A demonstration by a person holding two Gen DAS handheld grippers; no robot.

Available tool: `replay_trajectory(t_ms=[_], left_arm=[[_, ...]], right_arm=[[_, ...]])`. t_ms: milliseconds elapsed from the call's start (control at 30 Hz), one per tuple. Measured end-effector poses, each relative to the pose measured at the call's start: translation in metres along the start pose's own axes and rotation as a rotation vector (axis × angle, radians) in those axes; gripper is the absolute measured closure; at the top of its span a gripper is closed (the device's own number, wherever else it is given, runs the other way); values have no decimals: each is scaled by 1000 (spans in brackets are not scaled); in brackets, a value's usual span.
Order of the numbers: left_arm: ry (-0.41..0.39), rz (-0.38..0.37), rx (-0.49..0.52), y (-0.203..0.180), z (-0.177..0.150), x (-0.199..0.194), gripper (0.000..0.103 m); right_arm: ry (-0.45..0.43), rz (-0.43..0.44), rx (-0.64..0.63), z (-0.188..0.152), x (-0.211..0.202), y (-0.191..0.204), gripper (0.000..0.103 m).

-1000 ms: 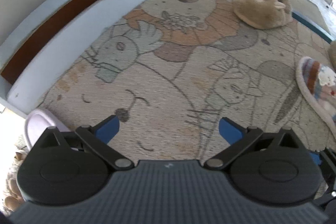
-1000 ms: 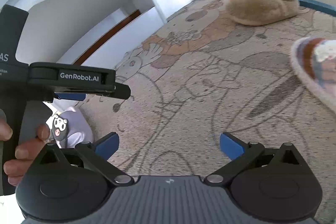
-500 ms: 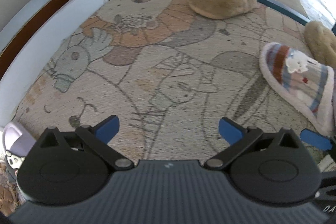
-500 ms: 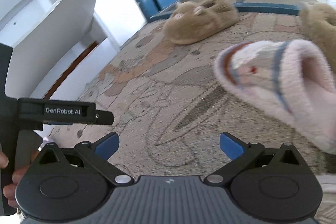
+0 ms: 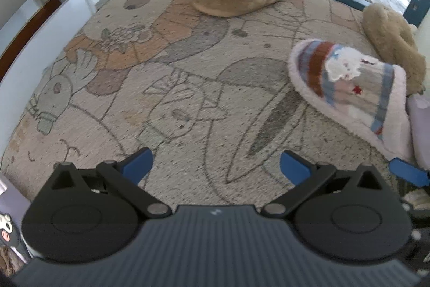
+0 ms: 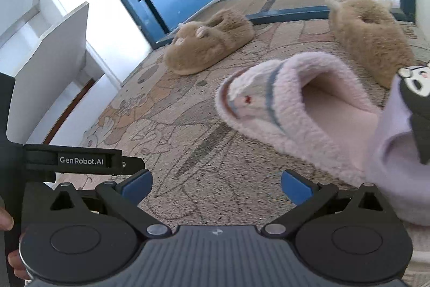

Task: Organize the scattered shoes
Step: 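Move both tools to the second lilac Kuromi slide beside the striped slipper, then grasp the second lilac Kuromi slide at its strap with the right tool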

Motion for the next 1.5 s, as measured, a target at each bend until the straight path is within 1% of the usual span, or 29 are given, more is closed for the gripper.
replay_trajectory(t_ms=[100,167,300,400,500,600,700,800,833,867,967,1067,1133,1233,1367,1500], left_arm=[[-20,-29,34,-13,15,-3,0],[-35,-47,55,-21,26,-6,0],[-57,-101,97,-37,42,-15,0],[-69,-145,158,-57,49,-21,0],[-75,-162,203,-72,51,-23,0],[-59,-184,191,-79,47,-19,0],[-39,-208,164,-80,44,-16,0],[-37,-228,165,-85,43,-17,0],[-39,-238,169,-89,43,-18,0],[-44,-255,178,-94,42,-19,0],[-41,-297,202,-110,41,-20,0],[-50,-305,225,-121,41,-20,0],[-43,-321,224,-129,42,-17,0],[-29,-349,218,-138,43,-14,0],[-26,-384,235,-155,45,-12,0],[-11,-420,271,-175,43,-8,0]], right_arm=[[-9,-2,-13,0,-4,1,0],[-18,12,-25,2,-9,4,0],[-38,20,-52,6,-19,8,0],[-46,17,-65,8,-25,9,0],[-56,-30,-77,13,-35,4,0],[-67,-84,-40,19,-44,-10,0],[-78,-113,-11,23,-53,-21,0],[-106,-144,-38,28,-65,-25,0],[-132,-176,-54,32,-75,-27,0],[-138,-181,-57,32,-77,-28,0],[-182,-275,-79,37,-95,-43,0],[-187,-319,-41,39,-100,-64,0],[-190,-362,-40,37,-100,-75,0],[-170,-416,-30,33,-97,-94,0],[-142,-439,23,31,-92,-114,0],[-123,-386,77,27,-86,-126,0]])
Point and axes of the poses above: each gripper's, at about its wrist camera, not at the fingertips, and x roughly the way its jaws point, y to its left, z to its top, the point moved 5 cm from there along x, roughly the way its jaws point, and after that the axes turned 5 degrees about x, right-handed, at the moved point
